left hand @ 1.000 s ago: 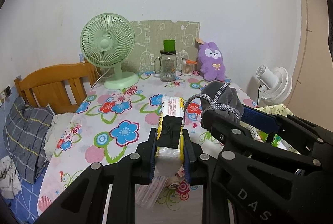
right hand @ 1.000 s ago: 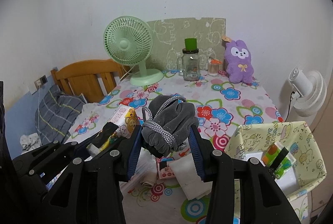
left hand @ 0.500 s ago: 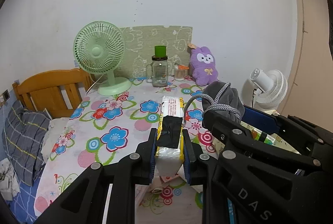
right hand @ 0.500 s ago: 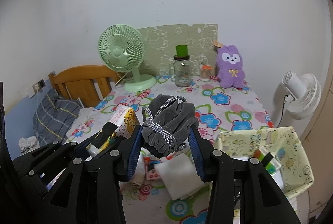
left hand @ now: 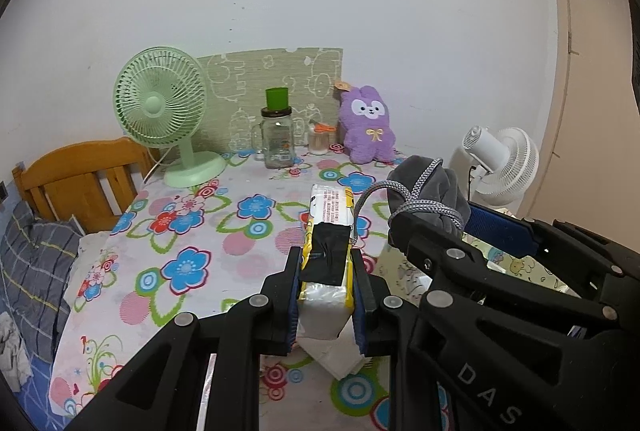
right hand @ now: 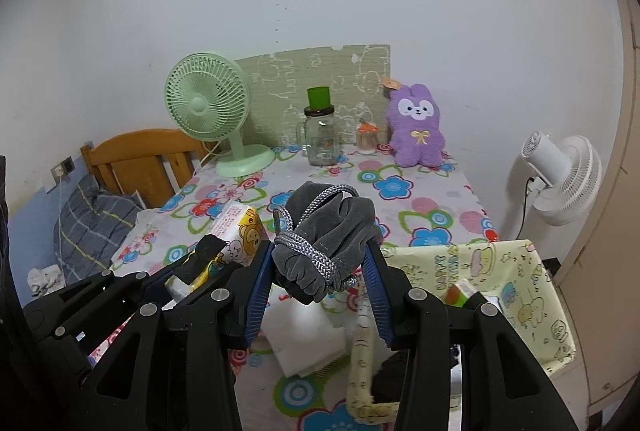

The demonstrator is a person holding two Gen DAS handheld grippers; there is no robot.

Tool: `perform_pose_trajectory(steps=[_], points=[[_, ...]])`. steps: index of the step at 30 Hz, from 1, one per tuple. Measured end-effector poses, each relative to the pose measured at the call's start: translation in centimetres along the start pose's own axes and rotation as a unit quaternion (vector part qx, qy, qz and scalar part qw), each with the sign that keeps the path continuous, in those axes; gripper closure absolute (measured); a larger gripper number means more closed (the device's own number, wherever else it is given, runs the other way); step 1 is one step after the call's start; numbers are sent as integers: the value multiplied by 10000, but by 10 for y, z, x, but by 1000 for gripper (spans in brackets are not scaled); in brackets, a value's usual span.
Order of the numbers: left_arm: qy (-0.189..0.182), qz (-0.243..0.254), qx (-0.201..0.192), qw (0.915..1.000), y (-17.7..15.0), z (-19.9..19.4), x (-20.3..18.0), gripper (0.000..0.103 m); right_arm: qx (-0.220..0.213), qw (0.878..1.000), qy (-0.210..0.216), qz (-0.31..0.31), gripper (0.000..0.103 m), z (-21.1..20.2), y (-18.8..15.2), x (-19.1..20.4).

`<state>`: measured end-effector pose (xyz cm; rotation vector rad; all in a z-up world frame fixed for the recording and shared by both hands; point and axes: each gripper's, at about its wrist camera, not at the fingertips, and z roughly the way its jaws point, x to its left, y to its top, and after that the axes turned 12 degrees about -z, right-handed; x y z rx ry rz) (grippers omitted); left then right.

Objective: Organize soft objects
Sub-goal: 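Carry the gloves and pack in both tools over the yellow-green box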

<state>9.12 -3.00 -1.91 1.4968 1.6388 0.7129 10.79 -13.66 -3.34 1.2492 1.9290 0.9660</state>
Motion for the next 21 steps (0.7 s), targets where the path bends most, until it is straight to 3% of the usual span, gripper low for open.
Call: perform_pose_trajectory(steps=[21], points=[[-500, 335, 243, 9979, -8, 26, -68, 83, 128, 9987, -406, 288, 55, -6, -21, -66]])
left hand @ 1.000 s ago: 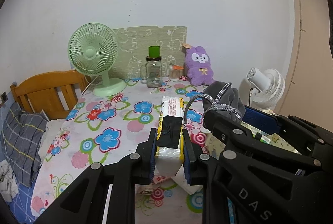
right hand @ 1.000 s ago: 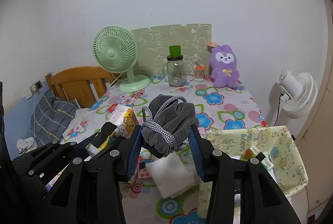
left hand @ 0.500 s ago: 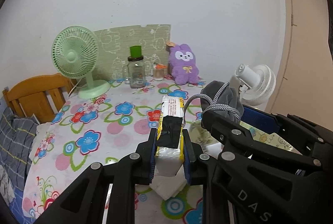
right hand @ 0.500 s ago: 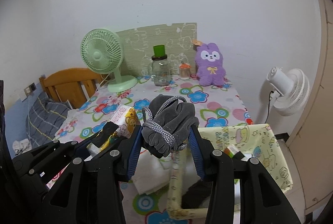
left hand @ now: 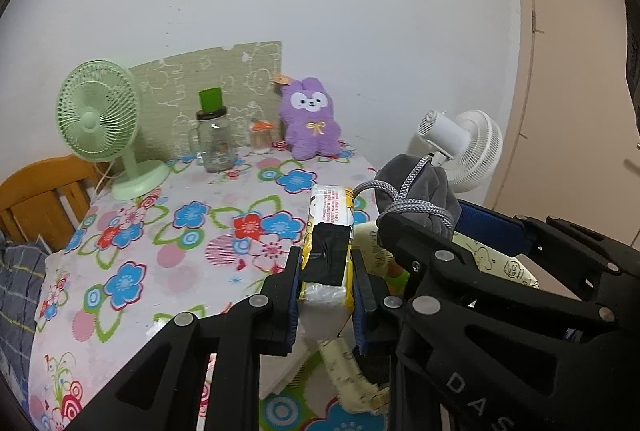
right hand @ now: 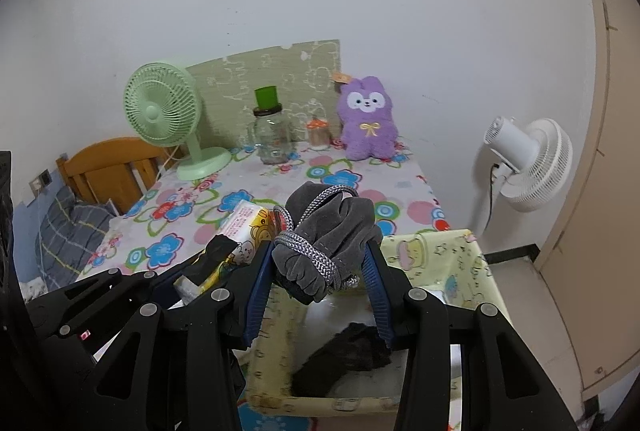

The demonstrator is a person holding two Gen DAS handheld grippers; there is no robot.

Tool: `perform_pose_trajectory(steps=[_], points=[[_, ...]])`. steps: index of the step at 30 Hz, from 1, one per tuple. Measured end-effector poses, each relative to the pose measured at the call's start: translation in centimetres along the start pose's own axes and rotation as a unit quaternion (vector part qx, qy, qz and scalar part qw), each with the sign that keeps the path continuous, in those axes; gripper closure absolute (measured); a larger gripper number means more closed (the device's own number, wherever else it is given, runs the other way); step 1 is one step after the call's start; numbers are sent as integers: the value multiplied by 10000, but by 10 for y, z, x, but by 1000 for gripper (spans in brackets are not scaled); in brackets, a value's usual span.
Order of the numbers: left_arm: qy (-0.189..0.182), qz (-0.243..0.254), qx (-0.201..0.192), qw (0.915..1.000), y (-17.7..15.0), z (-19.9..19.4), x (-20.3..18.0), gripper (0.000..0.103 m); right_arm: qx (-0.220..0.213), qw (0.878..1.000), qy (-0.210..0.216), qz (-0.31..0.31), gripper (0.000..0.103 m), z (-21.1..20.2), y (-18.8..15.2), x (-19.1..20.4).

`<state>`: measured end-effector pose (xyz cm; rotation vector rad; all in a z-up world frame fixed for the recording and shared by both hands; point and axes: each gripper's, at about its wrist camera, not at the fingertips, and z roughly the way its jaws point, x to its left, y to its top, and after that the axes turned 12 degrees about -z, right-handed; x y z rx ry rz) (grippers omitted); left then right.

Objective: Organize soft objects
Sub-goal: 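Carry the gloves and pack in both tools over the yellow-green box, then open both tools to drop the gloves and pack into the box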

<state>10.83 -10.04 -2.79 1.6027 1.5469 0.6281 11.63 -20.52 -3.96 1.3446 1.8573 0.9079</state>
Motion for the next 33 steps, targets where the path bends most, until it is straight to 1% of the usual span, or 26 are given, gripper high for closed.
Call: perform_pose_trajectory(steps=[16, 26, 29, 32, 33], points=[[-312, 171, 304, 9989, -4, 32, -30, 83, 213, 9993, -242, 206, 55, 14, -14, -37], [-213, 186, 625, 9976, -15, 57, -35, 82, 542, 9972, -313, 397, 55, 35, -31, -49], [-166, 181, 706, 9972, -17, 64, -34, 80, 639, 9965, -322, 431, 55, 43, -35, -51], [-144, 170, 818, 9964, -19, 70, -34, 71, 722, 9958, -301, 482, 55, 49, -37, -53], [-125, 171, 838, 9963, -20, 72, -34, 70, 743, 9956, -285, 501, 55, 51, -38, -53]])
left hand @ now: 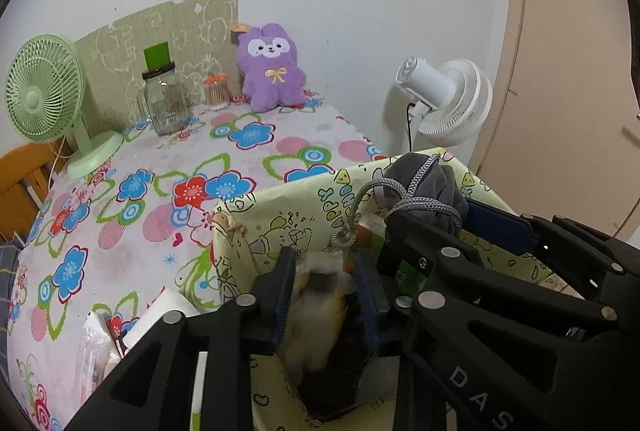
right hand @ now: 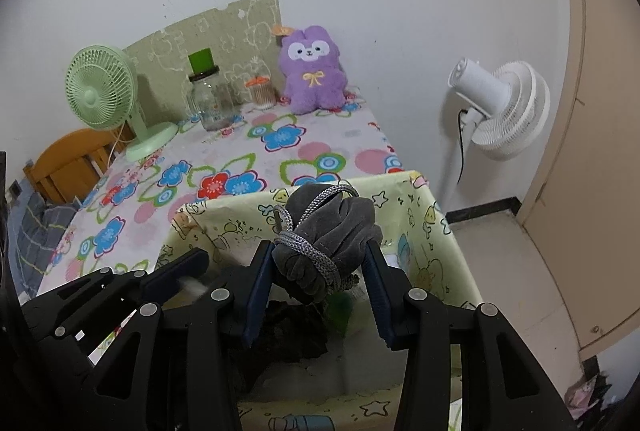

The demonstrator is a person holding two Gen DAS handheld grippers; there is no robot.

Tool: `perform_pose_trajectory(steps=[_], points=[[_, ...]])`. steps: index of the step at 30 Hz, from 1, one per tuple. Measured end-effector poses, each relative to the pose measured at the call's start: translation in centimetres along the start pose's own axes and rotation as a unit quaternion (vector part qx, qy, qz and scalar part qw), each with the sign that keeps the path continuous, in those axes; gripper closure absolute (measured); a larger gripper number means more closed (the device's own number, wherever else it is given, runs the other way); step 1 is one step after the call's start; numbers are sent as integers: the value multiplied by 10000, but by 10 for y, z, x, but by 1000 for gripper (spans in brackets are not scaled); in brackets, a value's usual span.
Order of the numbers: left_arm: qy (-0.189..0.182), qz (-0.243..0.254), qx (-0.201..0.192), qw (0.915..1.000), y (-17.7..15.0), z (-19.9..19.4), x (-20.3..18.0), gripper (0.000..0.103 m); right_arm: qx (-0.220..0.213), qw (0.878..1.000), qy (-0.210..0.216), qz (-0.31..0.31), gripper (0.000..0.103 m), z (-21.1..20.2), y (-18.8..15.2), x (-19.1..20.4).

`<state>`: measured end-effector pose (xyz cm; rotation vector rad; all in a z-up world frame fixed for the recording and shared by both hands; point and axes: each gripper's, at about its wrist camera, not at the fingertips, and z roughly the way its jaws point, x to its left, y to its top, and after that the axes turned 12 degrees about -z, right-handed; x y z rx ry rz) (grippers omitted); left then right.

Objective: Organize soft objects
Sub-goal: 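Open both tools to drop the gloves and pack into the box, then move both tools back toward the straw pack and white pad on the table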

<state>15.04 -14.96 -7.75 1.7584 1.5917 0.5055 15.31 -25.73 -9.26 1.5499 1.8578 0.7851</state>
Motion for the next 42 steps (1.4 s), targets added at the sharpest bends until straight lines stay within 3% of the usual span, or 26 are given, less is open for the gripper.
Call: perform_pose_trajectory(steps=[7, 12, 14, 16, 21, 25, 42], points=[[-4, 23, 76, 10000, -2, 6, 0, 61, 86, 9999, -38, 56, 55, 7, -3, -1], [-105, 34, 90, 9999, -2, 4, -2, 36, 34, 9998, -166, 123, 54, 4, -3, -2], [-176, 48, 132, 9997, -2, 4, -3, 36, 17, 9997, -209, 130, 52, 3, -3, -4], [-211, 65, 146, 9996, -2, 3, -4, 33, 26, 9995, -299, 113, 39, 2, -3, -3], [-244, 148, -8, 9996, -5, -8, -7, 19, -7, 9991, -391, 167, 24, -6, -5, -3], [-243, 158, -106, 9995, -6, -17, -6, 17, -92, 9988, -459, 171, 18, -16, -6, 0], [-235, 171, -368, 9989, -7, -59, 10, 12, -439, 9974, -559, 124, 10, -56, -4, 28]])
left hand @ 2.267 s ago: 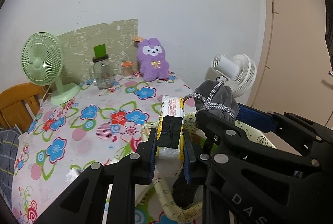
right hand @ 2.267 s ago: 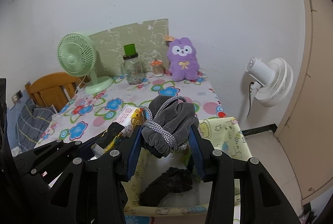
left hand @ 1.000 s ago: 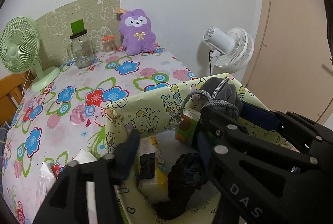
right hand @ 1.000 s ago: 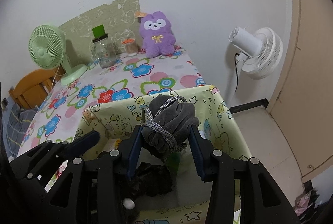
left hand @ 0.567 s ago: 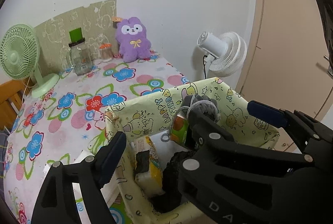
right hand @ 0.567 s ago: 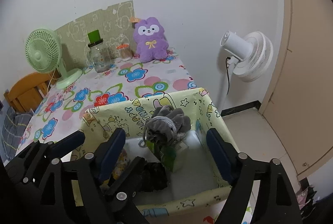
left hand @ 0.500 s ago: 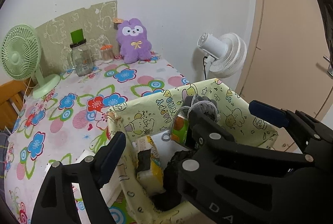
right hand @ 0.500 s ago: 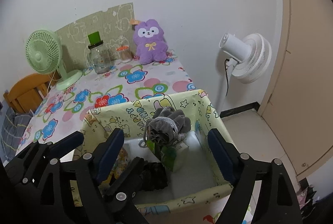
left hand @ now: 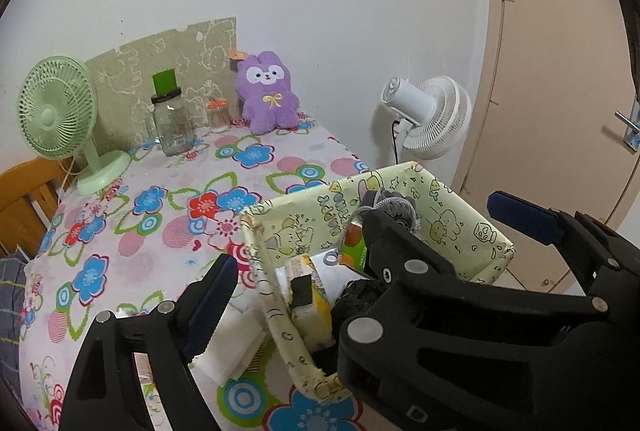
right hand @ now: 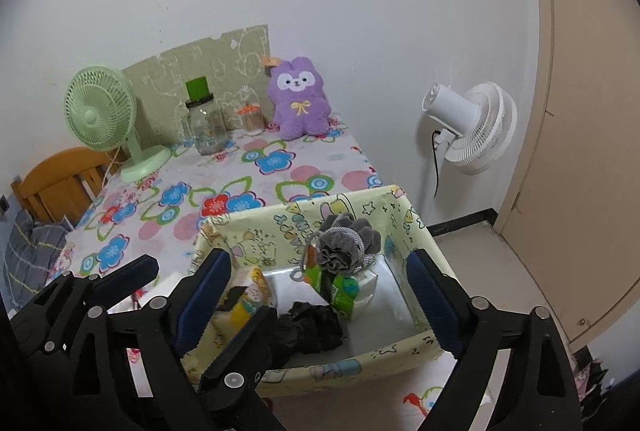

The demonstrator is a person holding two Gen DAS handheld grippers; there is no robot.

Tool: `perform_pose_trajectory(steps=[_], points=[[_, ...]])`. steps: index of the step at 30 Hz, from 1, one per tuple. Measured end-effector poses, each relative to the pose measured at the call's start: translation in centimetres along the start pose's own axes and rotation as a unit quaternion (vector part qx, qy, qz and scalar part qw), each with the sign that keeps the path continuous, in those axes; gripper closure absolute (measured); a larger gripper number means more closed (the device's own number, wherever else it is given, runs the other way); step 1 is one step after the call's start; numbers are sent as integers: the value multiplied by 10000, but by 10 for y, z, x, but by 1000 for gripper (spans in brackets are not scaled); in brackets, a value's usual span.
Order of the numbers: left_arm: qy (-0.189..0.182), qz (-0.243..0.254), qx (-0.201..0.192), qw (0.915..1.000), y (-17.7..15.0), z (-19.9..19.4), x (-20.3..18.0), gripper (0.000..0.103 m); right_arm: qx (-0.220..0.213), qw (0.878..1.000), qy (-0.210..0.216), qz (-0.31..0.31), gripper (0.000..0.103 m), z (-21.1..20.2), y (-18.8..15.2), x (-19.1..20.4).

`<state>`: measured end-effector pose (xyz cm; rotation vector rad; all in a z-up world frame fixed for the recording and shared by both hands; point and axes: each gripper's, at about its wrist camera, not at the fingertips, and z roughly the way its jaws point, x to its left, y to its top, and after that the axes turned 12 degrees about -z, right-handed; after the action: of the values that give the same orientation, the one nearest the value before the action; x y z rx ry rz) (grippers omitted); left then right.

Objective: Organize soft objects
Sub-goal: 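Move both tools back toward the straw pack and white pad on the table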

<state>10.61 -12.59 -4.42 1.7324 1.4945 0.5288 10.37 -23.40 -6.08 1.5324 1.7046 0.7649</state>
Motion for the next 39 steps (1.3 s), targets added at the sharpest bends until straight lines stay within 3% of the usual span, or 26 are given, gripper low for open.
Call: perform_pose_trajectory(steps=[3, 12, 22, 39], points=[[136, -18, -112, 9998, 2, -7, 3, 6, -71, 10000, -4, 0, 10, -7, 3, 4], [218, -139, -292, 9992, 4, -30, 19, 0, -344, 9994, 61, -84, 6, -28, 9, 21], [237, -92, -447, 9987, 4, -53, 36, 0, -543, 9979, 99, -342, 0, -48, 17, 48], [321, -114, -814, 9961, -1, -86, 66, 0, -766, 9956, 118, -521, 0, -71, 21, 86]])
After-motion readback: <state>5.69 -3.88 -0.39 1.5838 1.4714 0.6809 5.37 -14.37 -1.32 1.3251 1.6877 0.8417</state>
